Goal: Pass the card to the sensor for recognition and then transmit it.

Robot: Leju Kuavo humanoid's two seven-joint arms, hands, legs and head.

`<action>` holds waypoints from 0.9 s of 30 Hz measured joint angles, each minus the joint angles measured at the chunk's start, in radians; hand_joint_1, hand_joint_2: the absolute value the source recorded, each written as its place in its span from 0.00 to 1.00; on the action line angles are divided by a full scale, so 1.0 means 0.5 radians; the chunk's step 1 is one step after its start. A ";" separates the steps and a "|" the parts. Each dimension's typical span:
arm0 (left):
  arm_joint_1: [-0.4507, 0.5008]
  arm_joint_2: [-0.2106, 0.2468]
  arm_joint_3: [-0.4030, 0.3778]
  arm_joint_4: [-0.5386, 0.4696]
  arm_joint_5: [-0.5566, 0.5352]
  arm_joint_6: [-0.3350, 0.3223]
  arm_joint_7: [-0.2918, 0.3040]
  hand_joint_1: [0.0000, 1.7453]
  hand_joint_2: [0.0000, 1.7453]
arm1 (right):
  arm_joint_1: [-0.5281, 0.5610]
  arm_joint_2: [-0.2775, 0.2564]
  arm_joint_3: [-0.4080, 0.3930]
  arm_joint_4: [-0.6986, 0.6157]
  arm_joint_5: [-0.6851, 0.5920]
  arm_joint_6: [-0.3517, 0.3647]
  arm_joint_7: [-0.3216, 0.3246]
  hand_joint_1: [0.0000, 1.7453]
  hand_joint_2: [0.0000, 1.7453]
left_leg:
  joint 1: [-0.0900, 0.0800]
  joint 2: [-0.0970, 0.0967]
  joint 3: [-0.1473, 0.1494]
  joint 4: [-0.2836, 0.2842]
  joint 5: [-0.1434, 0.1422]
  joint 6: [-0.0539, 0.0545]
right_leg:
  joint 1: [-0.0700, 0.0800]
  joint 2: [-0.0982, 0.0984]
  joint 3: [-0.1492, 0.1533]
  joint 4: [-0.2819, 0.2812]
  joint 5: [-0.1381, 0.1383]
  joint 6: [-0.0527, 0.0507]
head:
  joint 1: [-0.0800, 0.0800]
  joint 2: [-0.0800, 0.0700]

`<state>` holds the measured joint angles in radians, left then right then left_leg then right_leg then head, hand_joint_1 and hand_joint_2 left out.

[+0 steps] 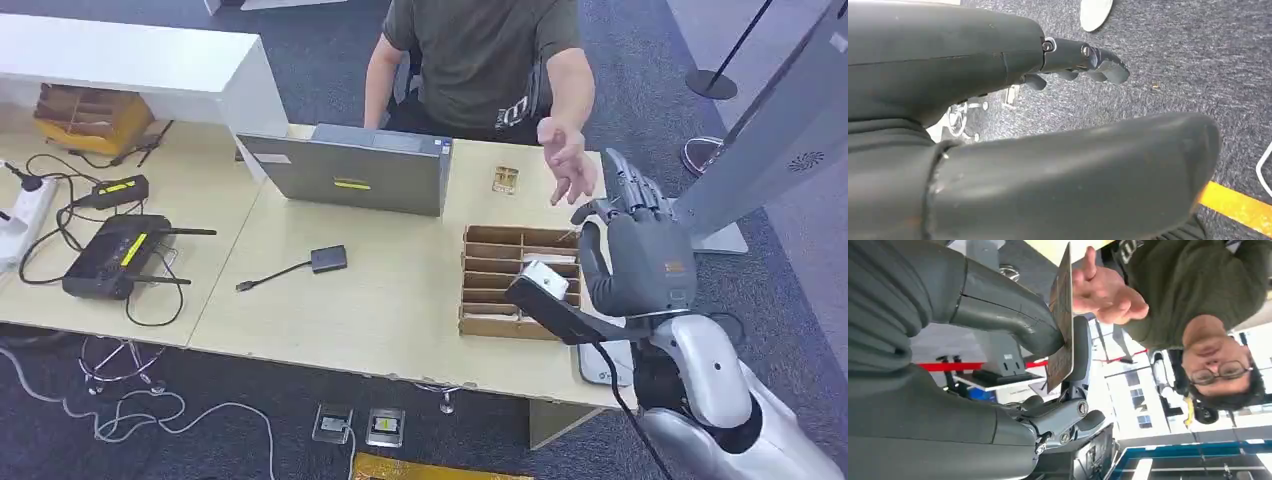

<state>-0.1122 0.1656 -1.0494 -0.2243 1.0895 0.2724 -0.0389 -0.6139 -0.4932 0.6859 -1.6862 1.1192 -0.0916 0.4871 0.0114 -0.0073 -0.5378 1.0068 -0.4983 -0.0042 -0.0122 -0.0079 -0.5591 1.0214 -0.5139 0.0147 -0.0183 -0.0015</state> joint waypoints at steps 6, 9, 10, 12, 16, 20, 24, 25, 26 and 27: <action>-0.034 -0.005 -0.016 0.000 -0.075 -0.011 0.043 0.00 0.00 | -0.138 0.002 -0.001 0.160 -0.088 0.021 0.068 1.00 1.00 | 0.000 0.000 0.000 0.000 0.000 0.000 | 0.000 0.000 0.000 0.000 0.000 0.000 | 0.000 0.000; -0.050 -0.010 -0.040 0.000 -0.082 -0.006 0.065 0.00 0.00 | -0.233 0.008 0.000 0.273 -0.117 0.021 0.081 1.00 1.00 | 0.000 -0.001 0.000 0.000 0.000 0.000 | 0.000 0.000 0.000 0.001 0.000 0.000 | 0.001 0.000; -0.054 -0.011 -0.042 0.000 -0.083 -0.005 0.066 0.00 0.00 | -0.259 0.010 0.000 0.304 -0.119 0.021 0.082 1.00 1.00 | 0.000 -0.001 0.000 0.000 0.000 0.000 | 0.000 -0.001 0.000 0.000 0.000 0.000 | 0.001 0.000; -0.057 -0.014 -0.050 0.000 -0.083 -0.005 0.069 0.00 0.00 | -0.292 0.013 0.001 0.349 -0.120 0.021 0.082 1.00 1.00 | 0.000 -0.001 -0.001 0.000 0.000 0.000 | 0.000 -0.002 0.000 0.001 0.000 0.000 | 0.001 0.000; -0.058 -0.018 -0.051 0.000 -0.066 0.002 0.069 0.00 0.00 | -0.377 0.037 0.021 0.452 -0.130 0.025 0.081 1.00 1.00 | 0.000 -0.001 -0.004 0.000 0.000 0.000 | 0.000 -0.002 -0.001 0.001 0.000 0.000 | 0.000 0.000; -0.054 -0.024 -0.051 0.000 -0.028 0.014 0.069 0.00 0.00 | -0.499 0.104 0.065 0.615 -0.165 -0.011 0.068 1.00 1.00 | 0.001 -0.002 -0.004 0.000 0.000 0.000 | 0.001 -0.003 -0.001 0.001 0.000 0.000 | 0.001 0.000; -0.036 -0.031 -0.051 0.000 0.008 0.016 0.061 0.00 0.00 | -0.556 0.164 0.114 0.765 -0.186 -0.086 0.050 1.00 1.00 | 0.001 -0.003 -0.004 0.000 0.000 0.000 | 0.001 -0.005 -0.001 0.001 0.000 0.000 | 0.001 0.000; -0.032 -0.033 -0.051 0.000 0.010 0.016 0.059 0.00 0.00 | -0.560 0.175 0.124 0.797 -0.186 -0.100 0.047 1.00 1.00 | 0.001 -0.003 -0.004 0.000 0.000 0.000 | 0.001 -0.005 -0.001 0.001 0.000 0.000 | 0.000 0.000; -0.029 -0.034 -0.051 0.000 0.011 0.016 0.059 0.00 0.00 | -0.564 0.183 0.136 0.837 -0.188 -0.112 0.046 1.00 1.00 | 0.000 -0.003 -0.004 0.000 0.000 0.000 | 0.000 -0.005 -0.001 0.001 0.000 0.000 | 0.001 0.000; -0.027 -0.034 -0.051 0.000 0.011 0.016 0.059 0.00 0.00 | -0.564 0.190 0.146 0.866 -0.194 -0.123 0.047 1.00 1.00 | 0.000 -0.003 -0.004 0.000 0.000 0.000 | 0.000 -0.005 -0.001 0.001 0.000 0.000 | 0.000 0.000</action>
<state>-0.1257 0.1484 -1.0750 -0.2243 1.0952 0.2804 -0.0095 -0.8958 -0.3982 0.7588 -1.2535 1.0223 -0.1530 0.5108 0.0116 -0.0090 -0.5396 1.0068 -0.4981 -0.0041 -0.0120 -0.0104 -0.5595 1.0217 -0.5139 0.0147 -0.0183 -0.0015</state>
